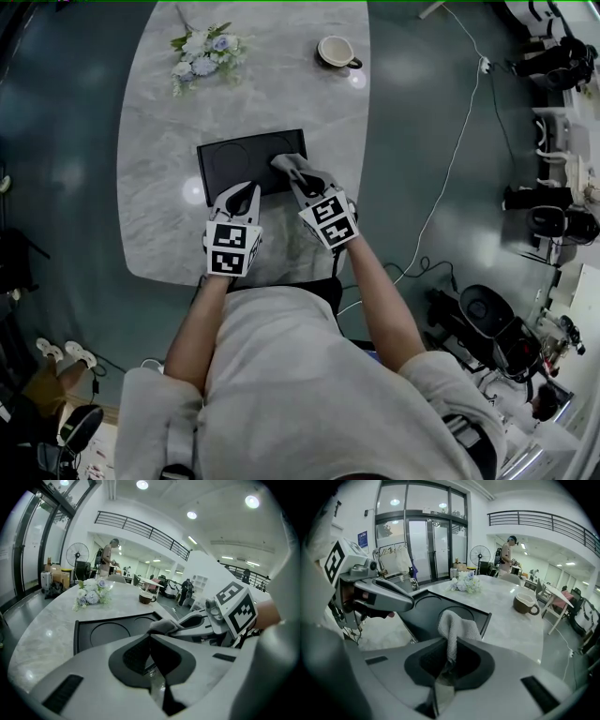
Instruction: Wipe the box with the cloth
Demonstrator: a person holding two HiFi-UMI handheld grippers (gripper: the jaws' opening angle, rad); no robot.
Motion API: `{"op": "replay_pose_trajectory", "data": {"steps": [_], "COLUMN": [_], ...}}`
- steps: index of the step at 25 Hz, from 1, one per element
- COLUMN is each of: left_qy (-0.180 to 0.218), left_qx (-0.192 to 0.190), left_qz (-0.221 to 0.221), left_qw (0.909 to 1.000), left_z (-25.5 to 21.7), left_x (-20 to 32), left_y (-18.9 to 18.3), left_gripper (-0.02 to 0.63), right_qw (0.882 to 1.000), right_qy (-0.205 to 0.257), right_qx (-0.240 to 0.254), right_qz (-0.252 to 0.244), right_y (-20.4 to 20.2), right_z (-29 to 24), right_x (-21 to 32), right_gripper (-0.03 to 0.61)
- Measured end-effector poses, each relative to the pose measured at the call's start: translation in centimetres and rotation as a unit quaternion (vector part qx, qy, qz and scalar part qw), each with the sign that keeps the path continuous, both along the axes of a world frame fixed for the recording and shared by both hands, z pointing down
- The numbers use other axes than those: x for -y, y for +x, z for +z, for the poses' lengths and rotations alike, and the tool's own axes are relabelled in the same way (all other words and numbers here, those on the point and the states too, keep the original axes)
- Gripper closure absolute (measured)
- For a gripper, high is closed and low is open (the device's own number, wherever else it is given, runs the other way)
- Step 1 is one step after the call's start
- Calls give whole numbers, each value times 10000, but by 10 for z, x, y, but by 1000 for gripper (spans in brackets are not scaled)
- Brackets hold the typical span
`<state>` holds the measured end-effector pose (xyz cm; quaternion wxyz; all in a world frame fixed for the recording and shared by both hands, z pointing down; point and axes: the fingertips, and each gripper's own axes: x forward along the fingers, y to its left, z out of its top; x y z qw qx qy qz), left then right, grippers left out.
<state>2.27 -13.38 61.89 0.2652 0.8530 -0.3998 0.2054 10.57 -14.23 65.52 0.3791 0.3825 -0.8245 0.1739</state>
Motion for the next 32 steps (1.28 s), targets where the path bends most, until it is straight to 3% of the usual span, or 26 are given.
{"op": "replay_pose_trajectory", "data": {"steps": [6, 12, 21, 32], "left_qy": [-50, -40, 129, -39], "left_qx": [-3, -72, -51, 28], "left_qz": [25, -4, -211, -452], "left_qw": [10000, 10000, 9997, 9990], "left_z": [-1, -3, -11, -8], "left_x": [-7, -11, -9, -14], "left_y": [1, 0, -17, -37], "left_gripper": [591, 591, 591, 591], "right_qw": [10000, 9994, 9942, 9873], "right_qy": [-59, -176, 521, 18], "right_qx": [2, -241, -500, -1009], "right_qz": [55, -188, -793, -1230], "right_y": [3, 0, -29, -40], "right_z": [-2, -10, -55, -6], "right_x": [-15, -13, 58, 85], "right_gripper": [533, 533, 532, 532]}}
